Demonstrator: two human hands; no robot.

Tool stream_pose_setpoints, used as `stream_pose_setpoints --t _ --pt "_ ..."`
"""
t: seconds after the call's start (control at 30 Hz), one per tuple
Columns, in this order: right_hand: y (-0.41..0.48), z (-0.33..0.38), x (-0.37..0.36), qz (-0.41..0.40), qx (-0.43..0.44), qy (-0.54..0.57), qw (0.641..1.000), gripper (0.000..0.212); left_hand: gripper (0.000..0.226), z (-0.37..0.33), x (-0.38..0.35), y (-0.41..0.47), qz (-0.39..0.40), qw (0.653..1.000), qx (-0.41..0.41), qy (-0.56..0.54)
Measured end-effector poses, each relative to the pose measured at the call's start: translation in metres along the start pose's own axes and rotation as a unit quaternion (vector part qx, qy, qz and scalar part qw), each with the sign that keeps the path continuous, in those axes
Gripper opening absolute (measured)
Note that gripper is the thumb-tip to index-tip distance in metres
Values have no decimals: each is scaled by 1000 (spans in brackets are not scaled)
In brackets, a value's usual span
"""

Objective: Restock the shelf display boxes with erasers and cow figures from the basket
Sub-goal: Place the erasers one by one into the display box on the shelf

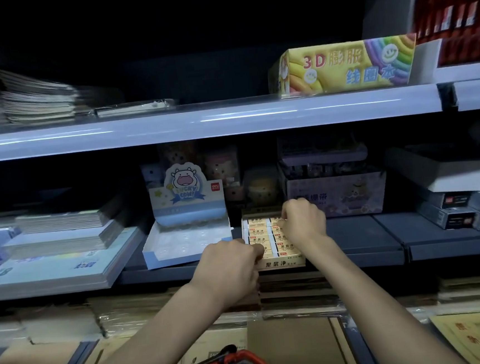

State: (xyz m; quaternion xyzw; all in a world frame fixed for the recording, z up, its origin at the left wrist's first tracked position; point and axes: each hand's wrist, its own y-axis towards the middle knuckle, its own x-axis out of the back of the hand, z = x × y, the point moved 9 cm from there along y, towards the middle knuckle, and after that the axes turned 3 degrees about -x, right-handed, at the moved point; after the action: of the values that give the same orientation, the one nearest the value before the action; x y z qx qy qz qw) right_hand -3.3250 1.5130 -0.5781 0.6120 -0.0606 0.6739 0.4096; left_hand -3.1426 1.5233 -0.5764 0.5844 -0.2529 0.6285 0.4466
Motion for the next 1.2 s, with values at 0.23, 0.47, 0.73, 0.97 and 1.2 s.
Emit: stream_pose_setpoints --t 0.23,0.47,0.73,0.97,1.2 --pt "-32 13 25 -18 60 67 996 16 29 25 12 -14 -95 957 121 -247" --pt "-74 29 49 117 -3 490 864 9 49 34 -12 -27 -76 645 273 -709" --pt "-95 51 52 212 62 517 827 30 56 33 -15 -27 -103 596 317 -730" --pt "-98 53 72 97 162 395 899 11 56 21 -18 -28 -66 536 301 -786" --pt "-71 19 39 164 -43 572 803 9 29 37 -25 -25 -84 554 305 -770"
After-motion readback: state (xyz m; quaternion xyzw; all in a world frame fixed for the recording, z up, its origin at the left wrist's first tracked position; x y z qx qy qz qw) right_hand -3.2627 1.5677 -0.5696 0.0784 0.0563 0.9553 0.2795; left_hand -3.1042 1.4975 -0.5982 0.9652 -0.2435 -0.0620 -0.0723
